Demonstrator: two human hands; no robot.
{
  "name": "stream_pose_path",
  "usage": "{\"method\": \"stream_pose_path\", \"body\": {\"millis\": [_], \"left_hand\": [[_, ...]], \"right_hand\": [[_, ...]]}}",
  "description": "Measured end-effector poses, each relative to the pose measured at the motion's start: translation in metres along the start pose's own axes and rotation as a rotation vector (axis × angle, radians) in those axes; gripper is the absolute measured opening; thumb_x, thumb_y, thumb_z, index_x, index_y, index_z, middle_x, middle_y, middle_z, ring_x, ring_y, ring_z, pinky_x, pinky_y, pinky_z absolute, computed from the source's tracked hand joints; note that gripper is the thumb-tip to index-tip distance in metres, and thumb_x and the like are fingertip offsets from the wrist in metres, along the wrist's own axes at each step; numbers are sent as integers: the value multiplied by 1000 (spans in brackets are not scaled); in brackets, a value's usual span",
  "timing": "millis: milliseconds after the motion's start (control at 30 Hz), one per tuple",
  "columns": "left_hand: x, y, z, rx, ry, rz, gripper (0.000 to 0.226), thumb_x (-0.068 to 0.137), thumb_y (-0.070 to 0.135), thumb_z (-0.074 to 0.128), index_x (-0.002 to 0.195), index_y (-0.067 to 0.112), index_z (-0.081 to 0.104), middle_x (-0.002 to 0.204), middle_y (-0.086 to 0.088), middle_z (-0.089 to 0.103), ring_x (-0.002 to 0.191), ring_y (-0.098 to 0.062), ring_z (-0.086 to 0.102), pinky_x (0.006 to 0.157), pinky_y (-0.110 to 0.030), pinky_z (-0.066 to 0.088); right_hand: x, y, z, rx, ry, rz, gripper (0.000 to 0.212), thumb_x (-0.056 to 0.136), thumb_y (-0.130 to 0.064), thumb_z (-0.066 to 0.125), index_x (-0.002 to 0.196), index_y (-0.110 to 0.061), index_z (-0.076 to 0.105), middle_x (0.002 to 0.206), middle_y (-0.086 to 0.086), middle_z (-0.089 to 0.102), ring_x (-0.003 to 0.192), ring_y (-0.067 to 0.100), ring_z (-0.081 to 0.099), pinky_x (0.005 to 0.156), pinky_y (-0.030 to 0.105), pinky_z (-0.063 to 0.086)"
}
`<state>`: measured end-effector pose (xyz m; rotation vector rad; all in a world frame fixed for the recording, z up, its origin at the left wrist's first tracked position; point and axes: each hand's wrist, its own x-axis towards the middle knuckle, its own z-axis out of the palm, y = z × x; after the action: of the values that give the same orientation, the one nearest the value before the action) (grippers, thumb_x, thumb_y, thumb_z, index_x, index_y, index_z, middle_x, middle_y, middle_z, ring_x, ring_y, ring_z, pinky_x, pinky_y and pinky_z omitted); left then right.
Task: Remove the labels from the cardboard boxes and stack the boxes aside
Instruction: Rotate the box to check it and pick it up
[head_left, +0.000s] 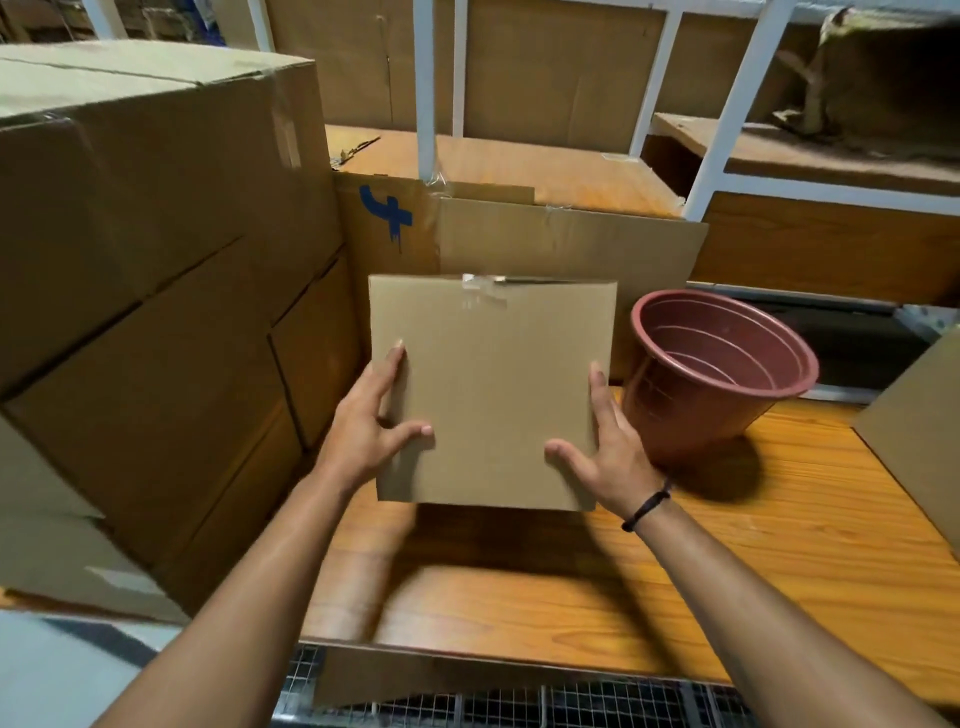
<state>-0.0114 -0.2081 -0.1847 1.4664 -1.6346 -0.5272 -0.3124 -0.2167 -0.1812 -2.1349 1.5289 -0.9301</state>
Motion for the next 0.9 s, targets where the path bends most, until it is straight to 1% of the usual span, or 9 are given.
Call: {"method": "stream_pose_path", "body": {"millis": [167, 300, 367, 433, 500, 600, 700, 767, 900], "left_hand": [[-37, -22, 27, 143, 17, -51, 121, 76, 38, 80, 134, 66, -22, 160, -5, 22, 142, -26, 30, 113, -44, 29], [-57, -35, 37, 192, 68, -124, 125, 77, 42, 78, 140, 54, -28, 148, -4, 47, 125, -30, 55, 97, -43, 48], [-59, -37, 37, 202, 97, -158, 120, 77, 47, 77, 150, 41, -19, 137, -2, 59, 114, -27, 63, 89, -42, 54], [-55, -40, 33, 206, 130, -149, 107, 76, 55, 75, 155, 35, 7, 127, -1, 66, 105, -24, 68, 85, -40, 57], [-52, -40, 29, 210, 158, -114, 86, 72, 70, 67, 144, 34, 37, 113, 2, 72, 94, -19, 70, 80, -37, 59], [-54, -41, 29, 208, 178, -89, 72, 70, 76, 57, 127, 32, 52, 104, 6, 73, 85, -16, 70, 73, -37, 59], [-62, -41, 35, 198, 209, -107, 60, 78, 61, 66, 130, 34, 53, 106, 5, 73, 86, -17, 69, 72, -36, 58], [-67, -41, 39, 192, 227, -135, 57, 82, 51, 70, 133, 32, 54, 108, 5, 72, 93, -16, 68, 75, -32, 57], [-69, -44, 37, 98, 204, -175, 83, 74, 78, 57, 144, 39, 37, 131, 9, 62, 118, -13, 58, 93, -39, 53]], "right_hand": [[-29, 30, 37, -16, 6, 92, 126, 73, -42, 78, 136, -56, -31, 155, 18, 30, 139, 32, 38, 108, 35, 37], [-45, 49, 54, -100, 31, 190, 133, 75, -42, 79, 127, -57, -42, 140, 22, 49, 120, 37, 54, 93, 39, 47], [-50, 57, 58, -129, 37, 213, 133, 76, -41, 78, 124, -57, -45, 137, 23, 51, 117, 38, 55, 90, 40, 49], [-54, 64, 63, -160, 36, 196, 133, 78, -39, 77, 122, -56, -47, 137, 24, 51, 117, 39, 56, 89, 42, 50], [-60, 71, 65, -163, -4, 180, 130, 83, -33, 74, 119, -57, -48, 146, 20, 43, 123, 38, 53, 92, 43, 48], [-72, 81, 66, -142, -63, 142, 128, 85, -29, 72, 121, -57, -47, 152, 18, 35, 129, 36, 49, 97, 42, 46], [-78, 75, 62, -113, -47, 136, 123, 77, -44, 75, 136, -51, -34, 153, 21, 33, 128, 37, 50, 93, 45, 50], [-78, 63, 54, -12, 107, 81, 102, 76, -62, 65, 145, -45, -9, 152, 23, 30, 128, 38, 47, 93, 44, 47], [-38, 31, 9, 14, 493, -191, 74, 85, -73, 42, 138, -22, 50, 141, 21, 38, 128, 33, 41, 101, 47, 42]]}}
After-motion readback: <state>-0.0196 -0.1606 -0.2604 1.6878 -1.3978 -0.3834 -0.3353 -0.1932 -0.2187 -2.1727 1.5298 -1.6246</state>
